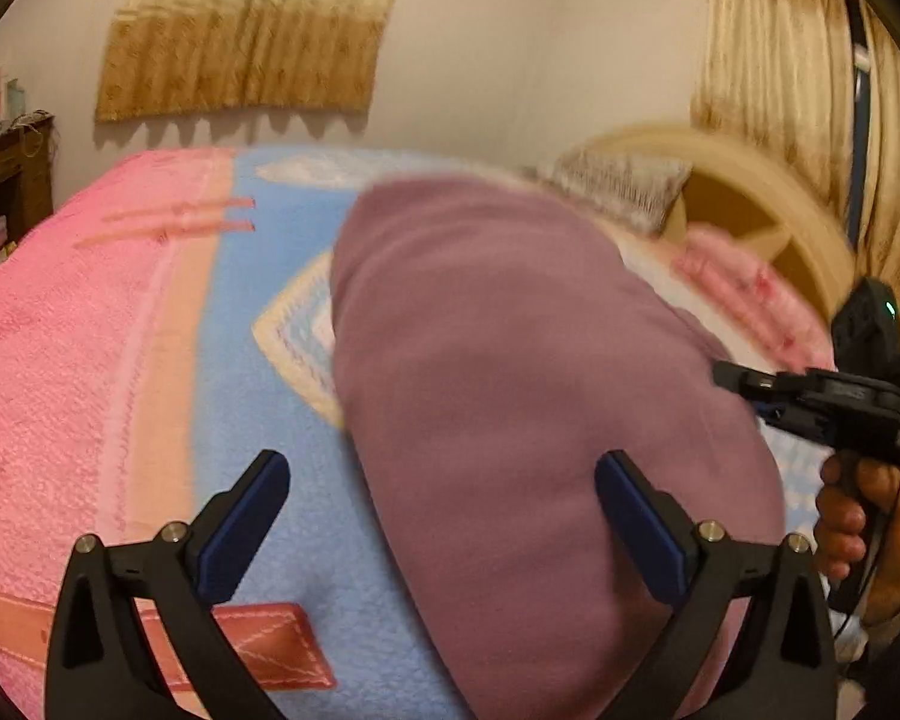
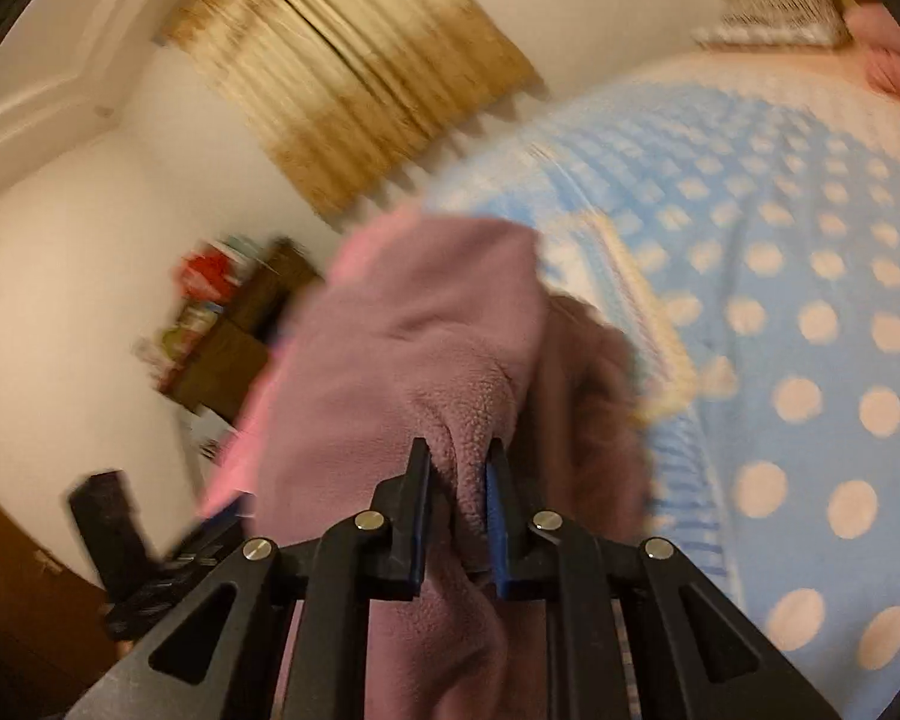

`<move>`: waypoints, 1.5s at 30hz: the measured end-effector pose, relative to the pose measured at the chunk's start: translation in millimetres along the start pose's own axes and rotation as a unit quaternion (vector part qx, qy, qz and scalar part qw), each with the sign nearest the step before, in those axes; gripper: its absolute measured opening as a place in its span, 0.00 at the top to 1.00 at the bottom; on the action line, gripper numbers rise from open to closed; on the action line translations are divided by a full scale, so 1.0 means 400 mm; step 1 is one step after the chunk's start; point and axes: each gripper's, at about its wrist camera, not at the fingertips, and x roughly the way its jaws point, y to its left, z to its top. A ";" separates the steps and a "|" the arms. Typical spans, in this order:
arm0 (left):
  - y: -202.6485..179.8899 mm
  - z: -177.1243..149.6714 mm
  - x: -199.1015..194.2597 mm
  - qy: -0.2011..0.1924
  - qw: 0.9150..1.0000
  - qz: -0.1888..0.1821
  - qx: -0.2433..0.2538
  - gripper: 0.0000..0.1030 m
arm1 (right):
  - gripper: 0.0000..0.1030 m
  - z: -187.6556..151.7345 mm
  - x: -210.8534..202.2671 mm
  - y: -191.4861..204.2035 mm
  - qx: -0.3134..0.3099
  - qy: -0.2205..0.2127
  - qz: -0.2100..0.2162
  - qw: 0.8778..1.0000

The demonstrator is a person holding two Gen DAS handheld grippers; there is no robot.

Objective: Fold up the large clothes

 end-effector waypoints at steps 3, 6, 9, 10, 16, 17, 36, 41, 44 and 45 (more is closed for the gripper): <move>0.001 -0.018 0.045 0.020 1.000 -0.004 -0.016 0.00 | 0.85 -0.039 0.073 -0.042 -0.004 0.029 -0.042 0.999; 0.001 -0.024 0.042 0.011 1.000 -0.002 -0.020 0.00 | 0.84 -0.043 0.058 -0.037 0.000 0.023 -0.039 0.999; 0.008 -0.022 0.009 0.005 0.999 -0.001 -0.034 0.00 | 0.74 -0.033 0.036 0.021 -0.056 0.029 -0.076 0.995; 0.015 -0.026 -0.009 -0.003 0.999 -0.003 -0.040 0.00 | 0.67 -0.021 0.025 0.038 -0.071 0.020 -0.089 0.993; 0.023 -0.062 -0.069 -0.034 0.998 -0.015 -0.055 0.00 | 0.41 0.045 -0.114 0.243 -0.181 -0.089 -0.102 0.974; 0.020 -0.075 -0.062 -0.027 0.998 -0.021 -0.055 0.00 | 0.41 0.050 -0.105 0.281 -0.201 -0.082 -0.078 0.973; 0.040 -0.099 0.056 0.012 0.996 -0.048 -0.076 0.00 | 0.41 -0.006 0.288 0.265 -0.255 0.084 0.020 0.963; 0.014 -0.086 0.001 0.006 0.999 -0.004 -0.048 0.00 | 0.41 -0.008 0.269 0.283 -0.261 0.073 0.013 0.962; 0.006 -0.086 -0.007 0.001 1.000 0.012 -0.023 0.00 | 0.40 -0.007 0.240 0.255 -0.248 0.066 0.014 0.966; 0.007 -0.086 -0.002 0.002 1.000 0.014 -0.019 0.00 | 0.40 -0.006 0.229 0.242 -0.243 0.060 0.014 0.968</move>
